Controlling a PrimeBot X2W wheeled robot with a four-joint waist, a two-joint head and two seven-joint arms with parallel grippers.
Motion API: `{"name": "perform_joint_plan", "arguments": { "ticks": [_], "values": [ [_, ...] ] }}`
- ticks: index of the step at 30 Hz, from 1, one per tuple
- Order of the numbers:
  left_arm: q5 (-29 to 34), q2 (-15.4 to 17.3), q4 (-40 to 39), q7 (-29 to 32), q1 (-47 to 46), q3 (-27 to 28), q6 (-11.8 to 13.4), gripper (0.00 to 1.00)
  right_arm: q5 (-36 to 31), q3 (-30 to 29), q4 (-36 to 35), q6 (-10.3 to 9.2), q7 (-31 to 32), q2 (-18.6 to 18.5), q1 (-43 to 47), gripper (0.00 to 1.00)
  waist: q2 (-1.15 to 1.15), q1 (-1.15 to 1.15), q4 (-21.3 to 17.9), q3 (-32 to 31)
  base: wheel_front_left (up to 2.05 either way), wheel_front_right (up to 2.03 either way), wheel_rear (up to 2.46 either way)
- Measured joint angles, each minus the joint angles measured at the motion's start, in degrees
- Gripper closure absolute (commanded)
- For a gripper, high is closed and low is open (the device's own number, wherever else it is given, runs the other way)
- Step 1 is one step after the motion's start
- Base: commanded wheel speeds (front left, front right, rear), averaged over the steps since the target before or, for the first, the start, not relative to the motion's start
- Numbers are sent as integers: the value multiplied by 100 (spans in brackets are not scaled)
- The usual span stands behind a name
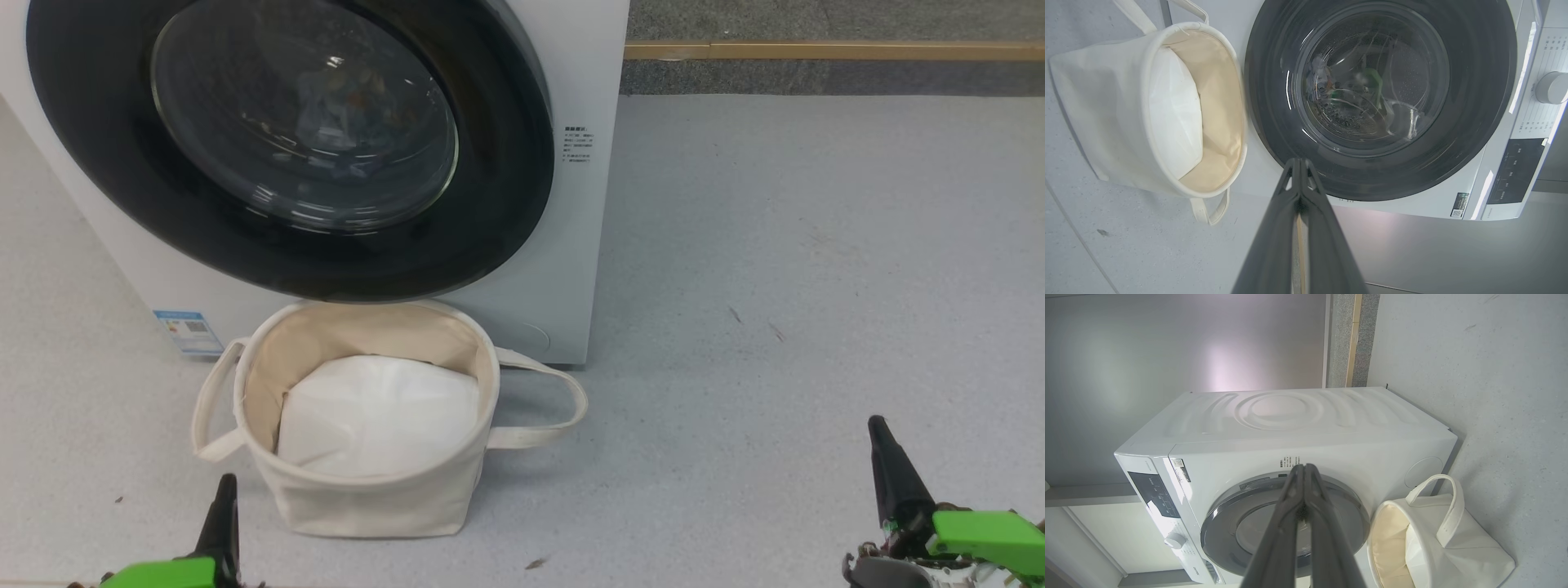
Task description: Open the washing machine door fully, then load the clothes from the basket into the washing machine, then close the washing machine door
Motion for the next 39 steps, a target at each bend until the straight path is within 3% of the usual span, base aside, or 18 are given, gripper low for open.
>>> {"name": "perform_joint_plan", "arguments": {
  "ticks": [39],
  "values": [
    [0, 0, -1, 24, 0, 1, 0, 100, 0, 0, 0, 0, 0, 0, 0, 100, 0, 0, 0, 0, 0, 0, 0]
  ]
}}
